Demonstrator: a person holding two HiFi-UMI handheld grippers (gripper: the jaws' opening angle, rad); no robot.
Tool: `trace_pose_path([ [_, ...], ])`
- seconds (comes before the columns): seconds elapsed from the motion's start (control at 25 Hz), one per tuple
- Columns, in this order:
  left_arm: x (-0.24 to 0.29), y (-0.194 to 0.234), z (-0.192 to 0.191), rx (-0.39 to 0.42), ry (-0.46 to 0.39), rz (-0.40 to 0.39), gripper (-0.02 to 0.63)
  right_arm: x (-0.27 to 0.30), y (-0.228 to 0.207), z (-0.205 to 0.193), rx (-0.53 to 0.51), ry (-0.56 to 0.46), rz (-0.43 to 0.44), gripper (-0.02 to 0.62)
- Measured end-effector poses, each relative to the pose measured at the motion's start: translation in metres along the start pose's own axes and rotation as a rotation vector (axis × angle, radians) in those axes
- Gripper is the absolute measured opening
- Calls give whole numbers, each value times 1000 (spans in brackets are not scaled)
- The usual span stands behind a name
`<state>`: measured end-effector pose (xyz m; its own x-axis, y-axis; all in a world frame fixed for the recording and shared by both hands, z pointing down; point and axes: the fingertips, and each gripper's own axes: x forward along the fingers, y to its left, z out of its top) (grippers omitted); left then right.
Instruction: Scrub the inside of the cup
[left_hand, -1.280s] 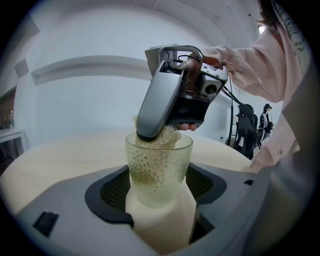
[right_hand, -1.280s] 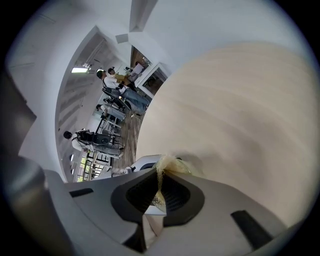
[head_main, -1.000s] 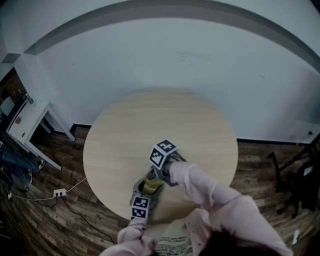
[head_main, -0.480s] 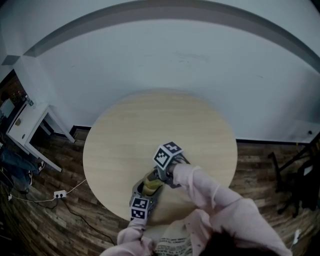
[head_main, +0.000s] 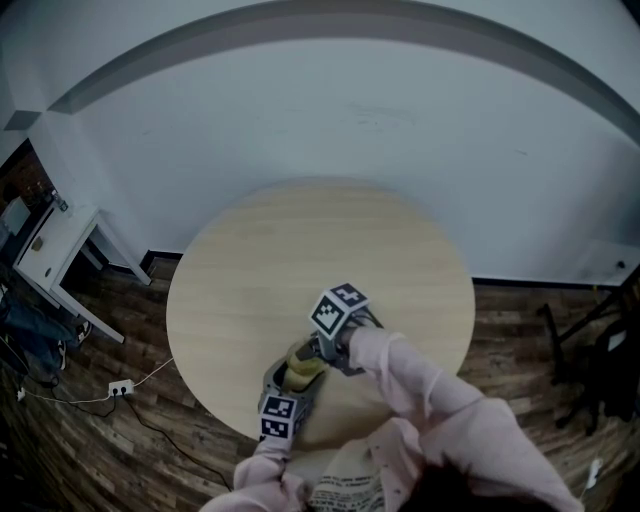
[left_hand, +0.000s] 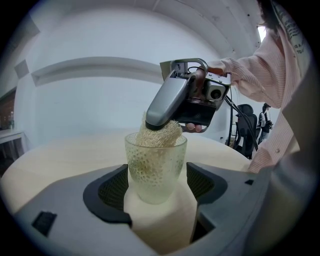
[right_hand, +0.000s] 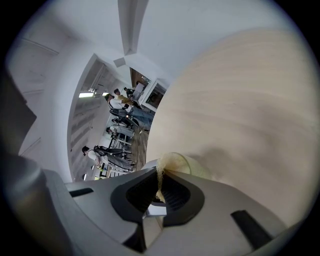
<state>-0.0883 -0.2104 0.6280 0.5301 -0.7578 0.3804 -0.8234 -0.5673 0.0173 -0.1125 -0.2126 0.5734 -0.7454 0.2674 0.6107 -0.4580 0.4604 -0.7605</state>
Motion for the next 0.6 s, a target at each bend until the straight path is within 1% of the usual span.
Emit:
trace_pose_path([
  [0.36,-6,-1,2,7,0,15,376,-4,5,-2,-29,-3,10,18],
  [0.6,-16,3,8,2,-18,48,376,-10,11,-3,-46,-9,35,18],
])
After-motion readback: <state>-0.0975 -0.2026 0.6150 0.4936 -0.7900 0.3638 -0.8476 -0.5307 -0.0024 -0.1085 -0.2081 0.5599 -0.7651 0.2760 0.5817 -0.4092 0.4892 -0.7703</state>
